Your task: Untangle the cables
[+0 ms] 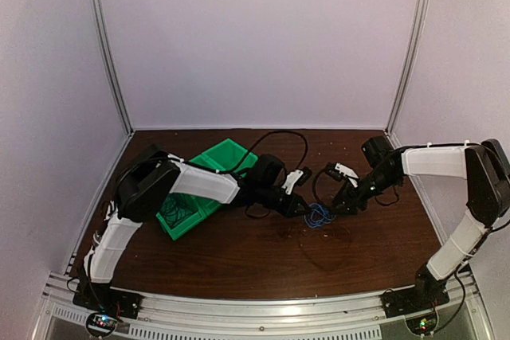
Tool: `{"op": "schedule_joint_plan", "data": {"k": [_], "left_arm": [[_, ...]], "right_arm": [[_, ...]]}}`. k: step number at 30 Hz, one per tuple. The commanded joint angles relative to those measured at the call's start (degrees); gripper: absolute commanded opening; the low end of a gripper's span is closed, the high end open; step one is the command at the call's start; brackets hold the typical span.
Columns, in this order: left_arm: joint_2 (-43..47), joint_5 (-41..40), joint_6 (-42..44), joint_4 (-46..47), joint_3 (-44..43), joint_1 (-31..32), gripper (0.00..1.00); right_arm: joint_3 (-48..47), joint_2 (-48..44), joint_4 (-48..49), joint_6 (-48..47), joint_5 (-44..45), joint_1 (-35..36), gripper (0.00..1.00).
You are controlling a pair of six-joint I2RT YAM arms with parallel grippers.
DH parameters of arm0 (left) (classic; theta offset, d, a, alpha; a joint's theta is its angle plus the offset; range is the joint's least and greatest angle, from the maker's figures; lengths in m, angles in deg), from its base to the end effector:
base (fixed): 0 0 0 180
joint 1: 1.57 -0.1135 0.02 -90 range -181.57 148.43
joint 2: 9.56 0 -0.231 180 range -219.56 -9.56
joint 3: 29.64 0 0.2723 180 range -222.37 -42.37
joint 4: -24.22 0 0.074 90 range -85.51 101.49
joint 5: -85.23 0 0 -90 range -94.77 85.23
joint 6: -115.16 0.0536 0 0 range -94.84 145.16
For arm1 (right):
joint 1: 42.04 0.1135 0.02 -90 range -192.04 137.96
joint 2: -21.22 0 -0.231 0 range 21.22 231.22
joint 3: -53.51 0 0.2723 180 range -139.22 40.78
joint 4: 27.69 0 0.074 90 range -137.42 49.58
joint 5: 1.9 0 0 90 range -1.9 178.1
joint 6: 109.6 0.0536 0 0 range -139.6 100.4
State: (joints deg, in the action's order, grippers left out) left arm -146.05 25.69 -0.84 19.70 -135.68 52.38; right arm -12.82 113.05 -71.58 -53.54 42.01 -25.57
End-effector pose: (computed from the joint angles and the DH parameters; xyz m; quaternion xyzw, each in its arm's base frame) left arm 0.2845 -0.4370 0.0656 0.3244 0.8011 -0.4649 0.1919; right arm 0.2885 0.1256 0.1231 -0.4489 0.7893 0.3557 0.2212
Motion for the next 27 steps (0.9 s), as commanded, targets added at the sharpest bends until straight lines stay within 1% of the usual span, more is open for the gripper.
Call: {"op": "schedule_joint_plan", "data": {"k": [1,4,8,12,14,17,20,24,27], "left_arm": [[6.91,-0.34,0.25,2.72,0.93,0.01,0.0],[10.86,-1.55,0.47,0.65,0.56,0.01,0.0],[16.32,-3.0,0.23,-2.28,-0.41,0.4,0.0],[21.04,-5.16,-0.11,-6.39,-1.8,0.58,0.0],[23.81,-6.83,-0.48,-7.02,-1.67,0.78,0.0],[28.29,-10.99,0.35,-7.92,-1.78,0.77,0.0],[32.74,-16.15,3.3,-12.19,-2.85,0.77,0.0],[37.33,-22.2,6.79,-15.7,-5.76,0.8,0.0],[40.38,-22.85,6.42,-17.31,-8.42,0.74,0.0]], "right_arm": [[-1.58,1.7,1.14,1.55,-0.91,-0.11,0.59],[-2.2,3.32,1.89,2.54,-0.27,-0.12,0.58],[-1.51,4.95,2.11,2.48,-0.06,-0.42,0.49],[-2.43,7.37,0.56,1.85,-1.03,-0.97,0.29],[-2.55,7.73,0.16,1.77,-1.36,-1.3,0.21],[-2.56,7.82,-0.07,1.67,-1.58,-1.88,0.14],[-2.56,7.78,-0.14,1.72,-1.77,-2.6,0.11],[-2.56,8.31,-0.24,1.85,-1.25,-3.39,0.08],[-2.65,8.68,-0.09,2.23,-0.39,-3.95,0.07]]}}
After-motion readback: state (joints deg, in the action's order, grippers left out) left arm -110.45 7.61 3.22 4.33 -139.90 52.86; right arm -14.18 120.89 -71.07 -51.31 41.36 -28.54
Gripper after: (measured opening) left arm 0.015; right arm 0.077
